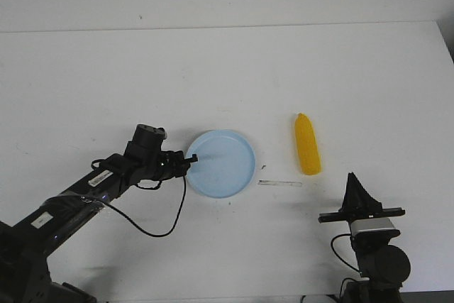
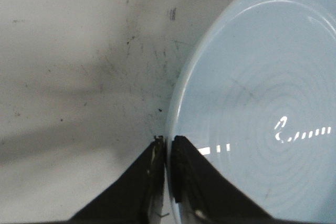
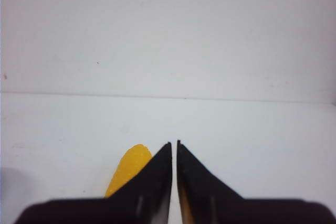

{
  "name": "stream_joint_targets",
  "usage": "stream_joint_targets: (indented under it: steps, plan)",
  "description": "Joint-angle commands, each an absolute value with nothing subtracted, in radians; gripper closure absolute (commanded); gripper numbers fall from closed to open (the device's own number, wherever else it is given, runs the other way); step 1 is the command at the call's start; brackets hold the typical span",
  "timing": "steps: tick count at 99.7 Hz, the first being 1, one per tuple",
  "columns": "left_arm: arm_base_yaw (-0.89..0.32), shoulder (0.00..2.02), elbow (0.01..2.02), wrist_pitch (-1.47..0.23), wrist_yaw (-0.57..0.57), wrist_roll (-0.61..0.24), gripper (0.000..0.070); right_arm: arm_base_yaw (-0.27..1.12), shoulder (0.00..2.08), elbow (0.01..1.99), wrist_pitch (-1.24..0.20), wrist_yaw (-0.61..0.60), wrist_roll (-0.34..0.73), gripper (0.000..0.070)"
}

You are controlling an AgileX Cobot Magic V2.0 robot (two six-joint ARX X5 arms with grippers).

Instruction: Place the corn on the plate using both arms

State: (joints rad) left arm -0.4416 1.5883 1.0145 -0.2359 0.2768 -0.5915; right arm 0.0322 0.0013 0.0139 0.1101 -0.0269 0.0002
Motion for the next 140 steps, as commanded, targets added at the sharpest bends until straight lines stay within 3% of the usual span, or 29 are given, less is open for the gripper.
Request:
stream_joint_targets:
  steps: [1, 9, 18, 25, 44, 54, 83, 96, 106, 120, 140]
  plan:
    - [-0.447, 1.598, 1.031, -0.229, 0.260, -0.599, 0.0697, 0.033, 0.001, 0.013, 0.123, -0.027, 0.010, 0.0688]
    - [-0.448, 1.598, 1.031, -0.229, 0.242, -0.595, 0.0675, 0.033, 0.001, 0.013, 0.123, -0.027, 0.010, 0.0688]
    - [-0.451, 1.600, 1.031, -0.224, 0.242, -0.591, 0.0565, 0.033, 0.001, 0.013, 0.123, -0.027, 0.010, 0.0688]
    - [-0.455, 1.602, 1.031, -0.217, 0.243, -0.583, 0.0533, 0.033, 0.001, 0.013, 0.123, -0.027, 0.010, 0.0688]
    - [-0.465, 1.590, 1.031, -0.212, 0.243, -0.574, 0.0533, 0.033, 0.001, 0.013, 0.123, -0.027, 0.010, 0.0688]
    - [-0.464, 1.549, 1.031, -0.224, 0.242, -0.521, 0.0533, 0.033, 0.001, 0.013, 0.123, -0.027, 0.010, 0.0688]
    - [-0.387, 1.382, 1.019, -0.256, 0.239, -0.377, 0.0550, 0.033, 0.001, 0.013, 0.123, -0.027, 0.010, 0.0688]
    - [-0.326, 1.320, 0.966, -0.195, 0.236, -0.273, 0.0699, 0.033, 0.001, 0.013, 0.123, -0.027, 0.010, 0.0688]
    - [-0.284, 1.267, 0.884, -0.096, 0.221, -0.173, 0.0699, 0.033, 0.001, 0.013, 0.123, -0.027, 0.010, 0.0688]
    - [-0.222, 1.180, 0.757, 0.030, 0.104, -0.029, 0.0699, 0.033, 0.001, 0.013, 0.123, -0.027, 0.010, 0.0688]
    - [-0.133, 0.995, 0.617, 0.164, 0.070, -0.007, 0.0699, 0.033, 0.001, 0.013, 0.123, -0.027, 0.010, 0.0687]
